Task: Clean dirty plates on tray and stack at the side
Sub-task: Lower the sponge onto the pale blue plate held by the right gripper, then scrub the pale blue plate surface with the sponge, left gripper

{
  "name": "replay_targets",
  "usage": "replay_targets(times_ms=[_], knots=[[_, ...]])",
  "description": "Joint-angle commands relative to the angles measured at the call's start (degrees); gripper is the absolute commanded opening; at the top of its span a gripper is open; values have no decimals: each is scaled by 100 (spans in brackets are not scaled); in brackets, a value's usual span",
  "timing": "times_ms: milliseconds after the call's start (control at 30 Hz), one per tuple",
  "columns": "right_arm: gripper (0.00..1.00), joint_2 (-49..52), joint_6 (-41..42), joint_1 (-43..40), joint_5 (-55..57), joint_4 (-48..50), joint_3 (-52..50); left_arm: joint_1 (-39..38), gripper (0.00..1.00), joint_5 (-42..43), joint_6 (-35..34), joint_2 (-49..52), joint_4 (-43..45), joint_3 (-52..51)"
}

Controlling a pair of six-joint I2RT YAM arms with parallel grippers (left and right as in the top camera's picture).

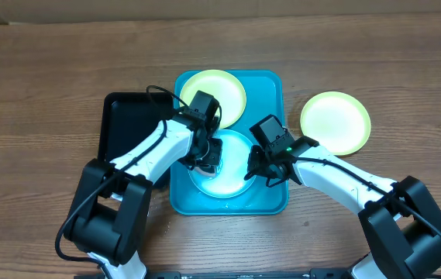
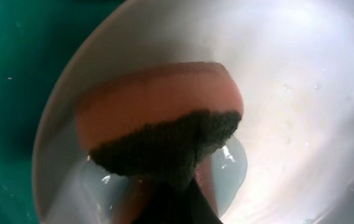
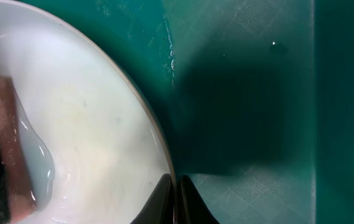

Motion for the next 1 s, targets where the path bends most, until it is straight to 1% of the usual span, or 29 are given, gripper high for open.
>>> replay_targets(times_ms=[0, 133, 167, 200, 400, 467, 567, 600, 667, 733, 833, 933, 967], knots=[[4, -55, 24, 11, 39, 26, 57, -33, 4, 872, 420, 243, -37, -11], [4, -55, 24, 11, 39, 26, 57, -31, 4, 1646, 693, 232, -122, 249], [4, -55, 24, 11, 39, 24, 57, -15, 4, 1928, 802, 223, -254, 459], [4, -55, 22, 11, 39, 24, 57, -4, 4, 2024, 826, 219, -352, 614], [4, -55, 7, 11, 37, 4, 52, 2, 4, 2024, 839, 90, -909, 1580], [4, -55, 7, 11, 37, -20, 52, 2, 4, 1856, 765, 57, -1003, 1759], [4, -55, 7, 11, 37, -68, 52, -4, 4, 1075, 363, 48, -1174, 1812], [6, -55, 7, 11, 37, -79, 52, -4, 4, 850, 275, 50, -1235, 1803], [11, -55, 7, 11, 37, -81, 52, -9, 4, 291, 94, 50, -1355, 1725], [13, -55, 7, 11, 37, -81, 52, -13, 4, -201, -33, 50, -1416, 1598], [13, -55, 7, 11, 39, -81, 52, -13, 4, -365, -94, 52, -1344, 1366], [4, -55, 7, 11, 37, -81, 52, -13, 4, -361, -133, 55, -1121, 1027], [4, -55, 7, 11, 39, -81, 52, -13, 4, -358, -133, 55, -1029, 922]])
